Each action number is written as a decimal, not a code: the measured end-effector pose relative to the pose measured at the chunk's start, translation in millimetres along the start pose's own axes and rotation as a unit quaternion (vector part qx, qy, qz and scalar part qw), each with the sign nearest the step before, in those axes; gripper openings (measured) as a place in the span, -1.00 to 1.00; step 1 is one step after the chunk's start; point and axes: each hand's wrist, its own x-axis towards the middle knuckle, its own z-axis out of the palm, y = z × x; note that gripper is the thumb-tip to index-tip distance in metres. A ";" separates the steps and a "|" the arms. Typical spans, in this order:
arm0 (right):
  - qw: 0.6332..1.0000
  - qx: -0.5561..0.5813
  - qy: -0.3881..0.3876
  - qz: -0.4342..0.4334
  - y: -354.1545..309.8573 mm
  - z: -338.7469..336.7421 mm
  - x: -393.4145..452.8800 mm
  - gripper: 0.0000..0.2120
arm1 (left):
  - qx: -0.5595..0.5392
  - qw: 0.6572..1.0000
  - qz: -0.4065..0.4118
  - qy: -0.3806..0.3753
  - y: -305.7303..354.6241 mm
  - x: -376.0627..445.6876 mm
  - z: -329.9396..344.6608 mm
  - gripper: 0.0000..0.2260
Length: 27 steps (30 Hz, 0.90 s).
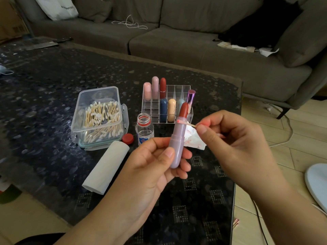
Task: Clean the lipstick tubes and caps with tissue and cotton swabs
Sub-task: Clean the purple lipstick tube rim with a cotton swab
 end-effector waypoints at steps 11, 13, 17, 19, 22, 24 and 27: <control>1.000 0.010 0.004 0.003 -2.0 -0.2 0.0 -0.96 | 0.034 0.999 0.006 0.004 -1.5 -0.6 0.0 -0.76; 1.000 0.005 -0.015 0.011 -2.9 0.9 -0.6 -0.95 | 0.036 0.999 0.009 0.009 -1.7 0.2 0.6 -0.77; 0.998 0.021 -0.052 0.018 -4.4 2.0 -3.3 -0.91 | 0.029 0.999 0.011 0.015 -1.0 0.4 0.5 -0.81; 0.999 0.034 -0.028 0.012 -4.8 0.9 -2.2 -0.84 | 0.033 0.999 0.009 0.011 -0.5 -0.5 0.5 -0.80; 0.999 0.033 -0.006 0.005 -7.1 -0.3 0.3 -0.86 | 0.038 0.999 0.006 0.008 -0.7 -0.9 0.5 -0.76; 0.999 0.029 -0.014 0.008 -6.6 -0.8 -0.3 -0.86 | 0.037 0.999 0.004 0.010 -0.6 -0.5 0.3 -0.75; 0.998 0.018 -0.060 0.020 -5.8 -1.3 -2.1 -0.86 | 0.035 0.999 0.007 0.015 -0.6 0.1 -0.3 -0.74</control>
